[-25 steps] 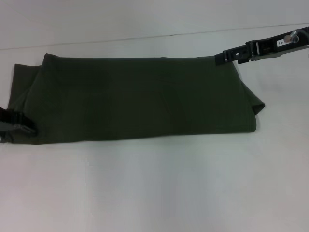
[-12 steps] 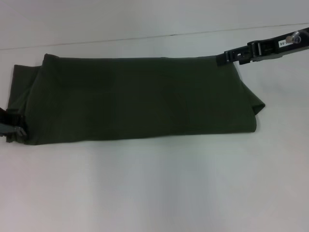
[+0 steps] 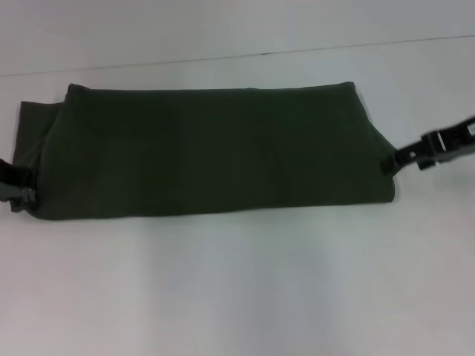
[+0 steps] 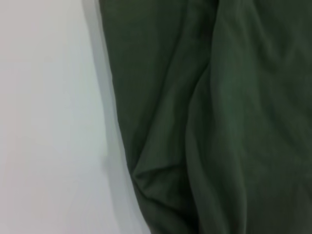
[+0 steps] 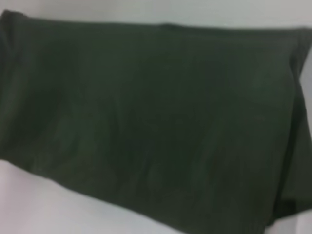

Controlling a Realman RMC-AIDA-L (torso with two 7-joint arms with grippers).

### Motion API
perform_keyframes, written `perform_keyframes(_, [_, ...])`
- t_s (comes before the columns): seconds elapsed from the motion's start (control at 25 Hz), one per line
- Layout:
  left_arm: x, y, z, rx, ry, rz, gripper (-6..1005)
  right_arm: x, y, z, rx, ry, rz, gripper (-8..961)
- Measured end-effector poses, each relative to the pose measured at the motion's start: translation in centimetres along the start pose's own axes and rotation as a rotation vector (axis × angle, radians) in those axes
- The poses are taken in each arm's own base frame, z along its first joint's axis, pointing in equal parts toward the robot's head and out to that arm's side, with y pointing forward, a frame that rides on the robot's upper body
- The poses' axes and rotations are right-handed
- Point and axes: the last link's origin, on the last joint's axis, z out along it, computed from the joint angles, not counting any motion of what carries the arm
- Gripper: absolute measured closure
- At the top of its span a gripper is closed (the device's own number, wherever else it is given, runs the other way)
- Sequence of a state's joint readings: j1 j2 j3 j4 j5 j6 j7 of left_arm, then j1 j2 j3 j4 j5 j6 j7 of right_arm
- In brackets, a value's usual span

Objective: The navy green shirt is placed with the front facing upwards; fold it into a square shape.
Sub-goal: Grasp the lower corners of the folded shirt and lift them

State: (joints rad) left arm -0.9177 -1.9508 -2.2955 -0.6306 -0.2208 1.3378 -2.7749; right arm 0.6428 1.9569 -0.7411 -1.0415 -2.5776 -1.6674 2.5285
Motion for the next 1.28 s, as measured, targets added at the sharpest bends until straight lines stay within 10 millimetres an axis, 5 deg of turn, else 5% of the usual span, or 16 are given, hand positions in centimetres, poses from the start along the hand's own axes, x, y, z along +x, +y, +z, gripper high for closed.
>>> perform_keyframes(0.44, [0.9,0.8,-0.6,0.0,0.019,0.024,961,2.1,-1.7,1.8,-0.006,0.017,0.109,8])
perform_keyframes(1.28, [1.2,0.9,-0.7,0.009,0.027,0.037,961,1.2,-1.4,5.7,-0.027,-0.071,0.155,8])
